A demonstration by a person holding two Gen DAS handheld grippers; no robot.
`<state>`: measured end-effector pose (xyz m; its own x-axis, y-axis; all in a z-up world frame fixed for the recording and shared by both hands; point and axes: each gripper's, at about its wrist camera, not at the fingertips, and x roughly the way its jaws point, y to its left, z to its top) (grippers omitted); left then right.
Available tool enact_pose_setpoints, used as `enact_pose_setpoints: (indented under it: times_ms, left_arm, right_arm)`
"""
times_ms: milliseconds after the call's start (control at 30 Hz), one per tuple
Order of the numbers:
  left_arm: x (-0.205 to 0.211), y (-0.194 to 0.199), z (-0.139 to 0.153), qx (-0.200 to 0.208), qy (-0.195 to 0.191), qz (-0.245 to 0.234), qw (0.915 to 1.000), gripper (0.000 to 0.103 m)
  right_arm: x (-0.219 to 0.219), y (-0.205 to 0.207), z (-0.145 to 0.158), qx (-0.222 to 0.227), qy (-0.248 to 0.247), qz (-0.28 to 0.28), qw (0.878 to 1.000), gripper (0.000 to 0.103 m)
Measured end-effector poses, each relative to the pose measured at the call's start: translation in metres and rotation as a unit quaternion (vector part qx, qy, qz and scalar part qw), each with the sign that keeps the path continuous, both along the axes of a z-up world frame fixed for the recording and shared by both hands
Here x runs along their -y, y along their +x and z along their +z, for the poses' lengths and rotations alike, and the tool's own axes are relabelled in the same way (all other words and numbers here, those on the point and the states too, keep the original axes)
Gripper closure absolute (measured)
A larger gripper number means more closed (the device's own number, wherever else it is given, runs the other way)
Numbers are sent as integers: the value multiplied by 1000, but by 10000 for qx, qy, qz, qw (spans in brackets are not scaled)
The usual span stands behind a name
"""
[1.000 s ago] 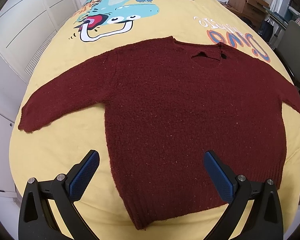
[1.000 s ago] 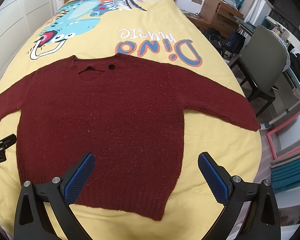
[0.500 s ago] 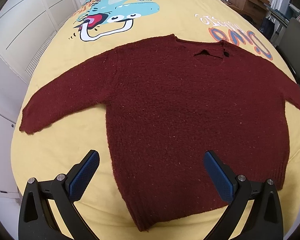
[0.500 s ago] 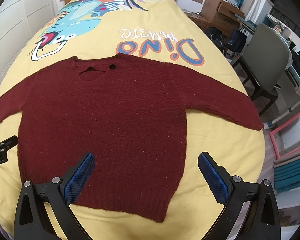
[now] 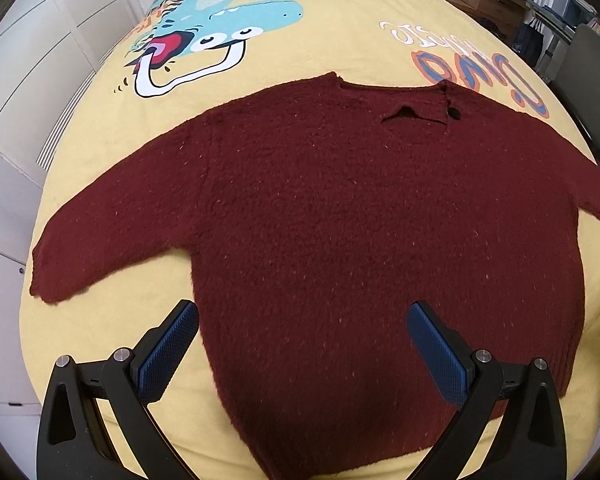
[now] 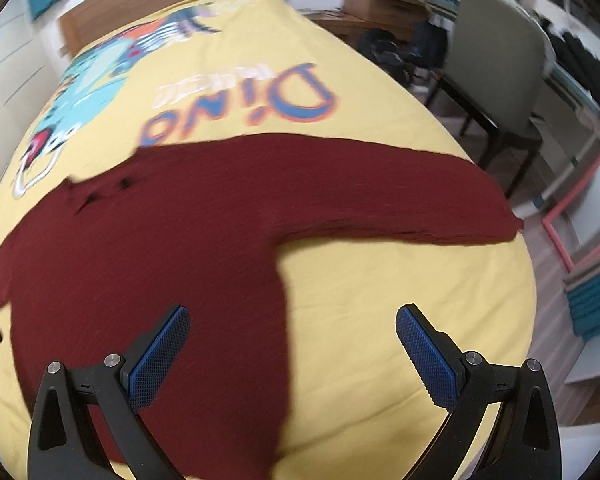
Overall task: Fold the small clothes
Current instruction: 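Grasp the sweater sleeve cuff with the right tool and lift it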
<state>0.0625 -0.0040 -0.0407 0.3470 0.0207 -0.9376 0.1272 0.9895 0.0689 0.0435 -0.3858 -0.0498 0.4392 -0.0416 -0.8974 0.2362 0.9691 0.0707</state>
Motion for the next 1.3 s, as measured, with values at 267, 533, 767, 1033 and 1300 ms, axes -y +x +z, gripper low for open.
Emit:
enact_pose_setpoints:
  times_ms: [267, 533, 767, 1033, 1300]
  left_arm:
    - [-2, 25, -14, -217, -167, 71, 9996, 1]
    - [-12, 36, -35, -569, -205, 500, 9969, 1]
    - [-30, 37, -43, -692, -211, 682, 9950, 1]
    - [-46, 35, -41, -601, -224, 739, 9952, 1]
    - [-63, 24, -28, -436, -538, 703, 9951, 1]
  right_arm:
    - [133, 20, -60, -479, 357, -1467, 9874, 1]
    - [224, 22, -99, -453, 1460, -2890, 9450, 1]
    - [260, 47, -114, -395, 1678, -3243, 9301, 6]
    - [270, 54, -104, -311, 1589, -2936, 9421, 89]
    - [207, 64, -13, 681, 1026, -1662, 9784, 91]
